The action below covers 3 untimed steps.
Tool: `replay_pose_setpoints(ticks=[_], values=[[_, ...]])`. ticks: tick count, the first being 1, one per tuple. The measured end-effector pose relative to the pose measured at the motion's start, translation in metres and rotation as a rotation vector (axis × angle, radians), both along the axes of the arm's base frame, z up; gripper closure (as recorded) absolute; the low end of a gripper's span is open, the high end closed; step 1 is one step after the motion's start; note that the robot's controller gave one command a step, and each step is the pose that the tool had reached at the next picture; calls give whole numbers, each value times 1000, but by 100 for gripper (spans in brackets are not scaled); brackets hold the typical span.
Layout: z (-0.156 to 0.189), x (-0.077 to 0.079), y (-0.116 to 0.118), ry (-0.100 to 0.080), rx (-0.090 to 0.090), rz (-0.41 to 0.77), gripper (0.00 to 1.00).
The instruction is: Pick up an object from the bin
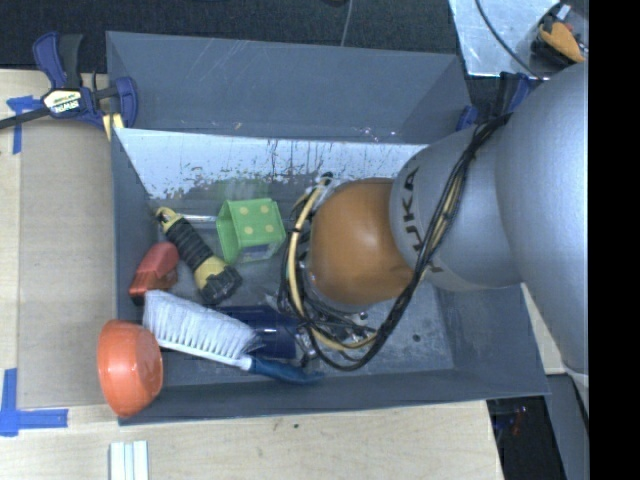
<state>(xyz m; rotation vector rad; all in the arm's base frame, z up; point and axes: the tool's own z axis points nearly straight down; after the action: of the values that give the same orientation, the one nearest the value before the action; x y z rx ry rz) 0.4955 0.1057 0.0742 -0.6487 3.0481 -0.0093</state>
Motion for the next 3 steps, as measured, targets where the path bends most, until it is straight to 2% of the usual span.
replay_pose_setpoints(ticks=[1, 2, 3], values=[[35, -6, 8, 14, 4, 5, 100], [60, -1, 4, 0, 2, 1, 100], [64, -2, 4, 1, 4, 1, 100]])
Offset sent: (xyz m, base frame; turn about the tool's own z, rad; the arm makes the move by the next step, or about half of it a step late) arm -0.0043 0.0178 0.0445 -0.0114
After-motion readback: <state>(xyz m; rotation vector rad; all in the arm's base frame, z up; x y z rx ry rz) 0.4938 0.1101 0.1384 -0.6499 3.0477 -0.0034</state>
